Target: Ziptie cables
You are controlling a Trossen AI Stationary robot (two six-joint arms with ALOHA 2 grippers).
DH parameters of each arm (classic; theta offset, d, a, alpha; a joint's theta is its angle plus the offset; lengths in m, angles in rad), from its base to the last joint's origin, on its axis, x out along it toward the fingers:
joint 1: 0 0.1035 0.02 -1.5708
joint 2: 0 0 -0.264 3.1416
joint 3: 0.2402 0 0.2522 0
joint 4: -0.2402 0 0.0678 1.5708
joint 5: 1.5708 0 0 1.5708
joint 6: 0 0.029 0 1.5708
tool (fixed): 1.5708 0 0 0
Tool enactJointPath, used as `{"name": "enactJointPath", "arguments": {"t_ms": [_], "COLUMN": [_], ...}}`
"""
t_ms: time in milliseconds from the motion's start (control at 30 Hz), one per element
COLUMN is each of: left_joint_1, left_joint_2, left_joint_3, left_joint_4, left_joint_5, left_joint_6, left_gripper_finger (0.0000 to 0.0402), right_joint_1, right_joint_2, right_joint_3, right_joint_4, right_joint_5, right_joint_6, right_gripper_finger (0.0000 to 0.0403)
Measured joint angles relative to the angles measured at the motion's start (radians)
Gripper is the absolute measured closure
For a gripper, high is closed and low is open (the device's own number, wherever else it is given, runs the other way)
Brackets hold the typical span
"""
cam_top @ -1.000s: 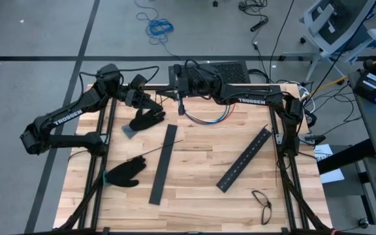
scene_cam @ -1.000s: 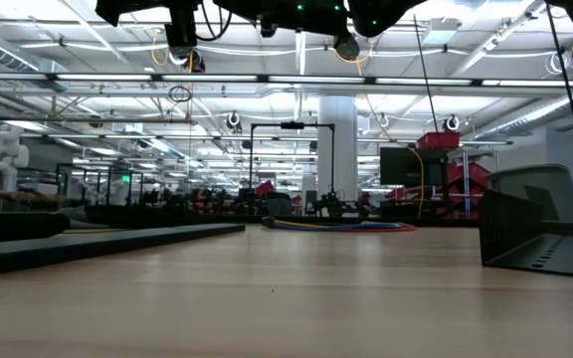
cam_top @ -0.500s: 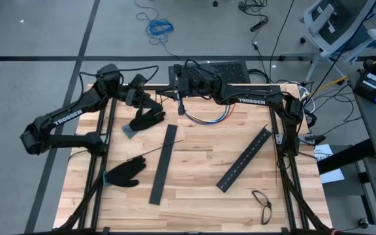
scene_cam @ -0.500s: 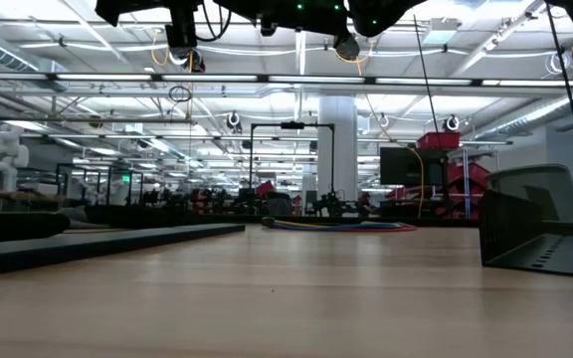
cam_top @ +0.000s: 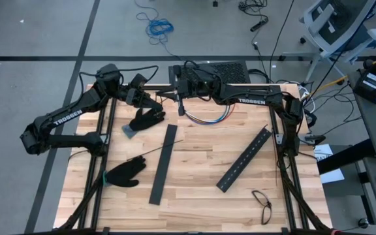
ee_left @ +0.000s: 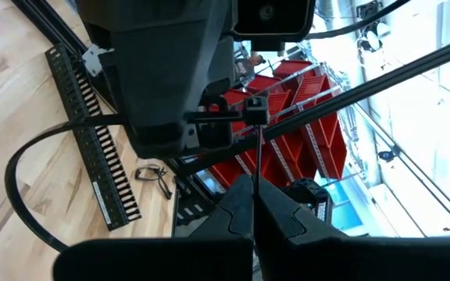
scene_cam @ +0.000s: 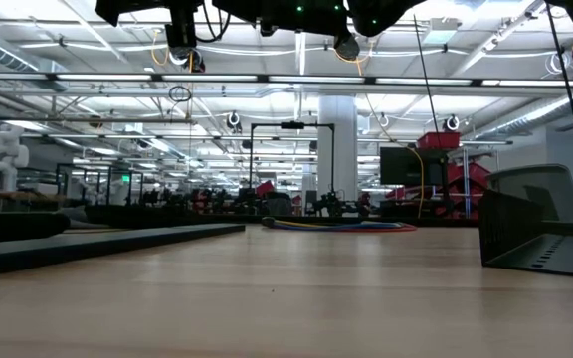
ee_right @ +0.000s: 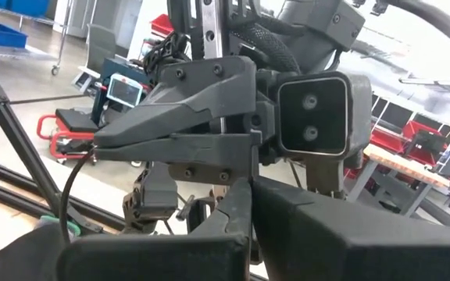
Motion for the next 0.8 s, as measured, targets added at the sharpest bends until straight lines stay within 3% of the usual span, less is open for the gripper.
{"name": "enactJointPath", "arguments": {"t_ms": [800], "left_joint_1": [0.101], "left_joint_2": [-0.037], "left_joint_3": [0.000], "left_joint_4": [0.001], "left_joint_5": [-0.057], "left_joint_6": [-0.052], "left_gripper_finger": [0.0401], "right_joint_1": [0.008], "right_joint_2": [-0.002], "right_joint_3": [0.001], "right_joint_4": [-0.031], "right_joint_5": [0.013], "right_joint_6": [-0.074], "right_gripper_finger": [0.0403]}}
